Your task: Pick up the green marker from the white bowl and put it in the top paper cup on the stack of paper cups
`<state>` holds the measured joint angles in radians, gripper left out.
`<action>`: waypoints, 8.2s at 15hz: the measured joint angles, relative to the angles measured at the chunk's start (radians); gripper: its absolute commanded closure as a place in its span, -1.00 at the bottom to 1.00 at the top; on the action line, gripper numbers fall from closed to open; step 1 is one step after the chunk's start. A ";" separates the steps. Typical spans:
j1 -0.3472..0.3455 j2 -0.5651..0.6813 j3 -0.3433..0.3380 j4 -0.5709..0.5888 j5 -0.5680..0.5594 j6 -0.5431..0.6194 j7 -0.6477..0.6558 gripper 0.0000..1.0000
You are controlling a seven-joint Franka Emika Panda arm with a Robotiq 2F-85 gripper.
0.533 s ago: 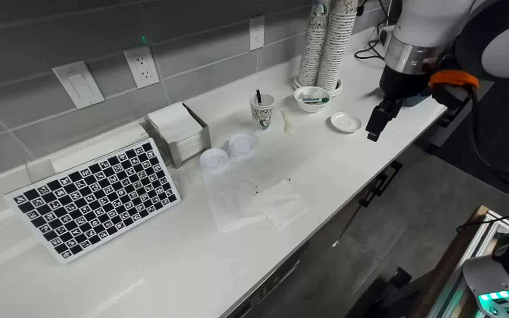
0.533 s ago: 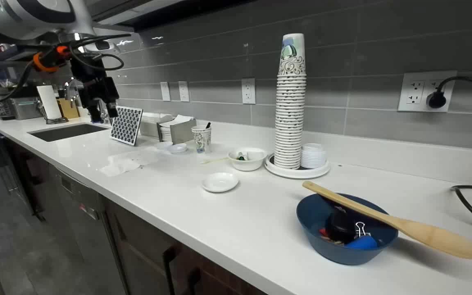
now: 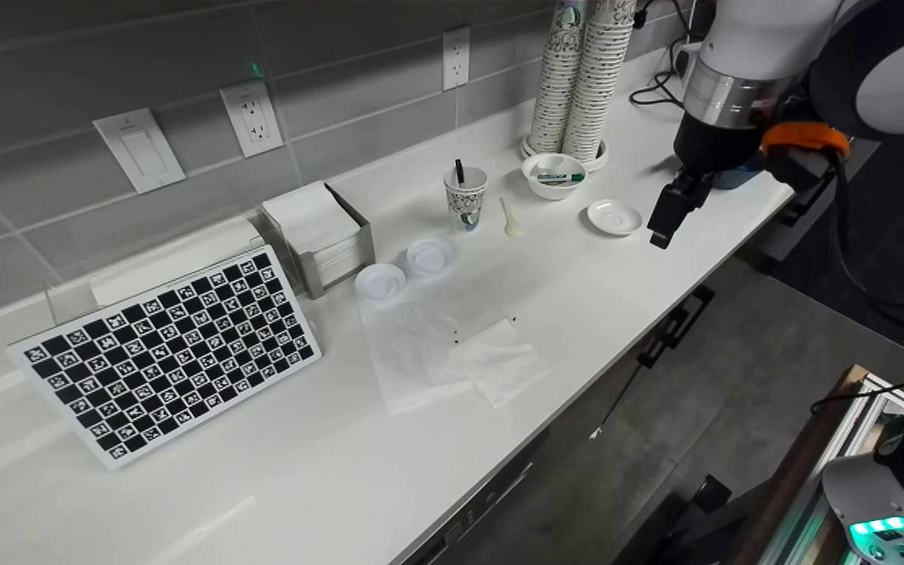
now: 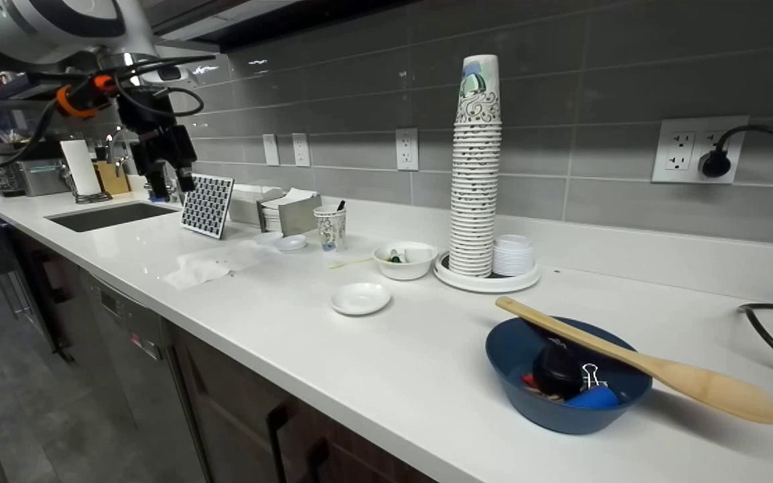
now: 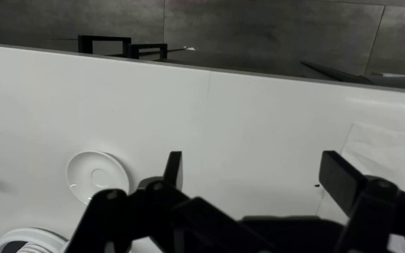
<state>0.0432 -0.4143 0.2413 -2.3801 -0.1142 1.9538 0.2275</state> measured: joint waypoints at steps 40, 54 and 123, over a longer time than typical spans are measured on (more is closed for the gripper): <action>-0.103 0.574 -0.354 0.523 0.143 0.287 0.758 -1.00; -0.157 0.822 -0.403 0.746 0.295 0.265 1.112 -1.00; -0.024 0.496 -0.349 0.275 -0.061 0.550 0.969 0.90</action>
<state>0.0191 0.0813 -0.1079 -2.1048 -0.1755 2.5040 1.1965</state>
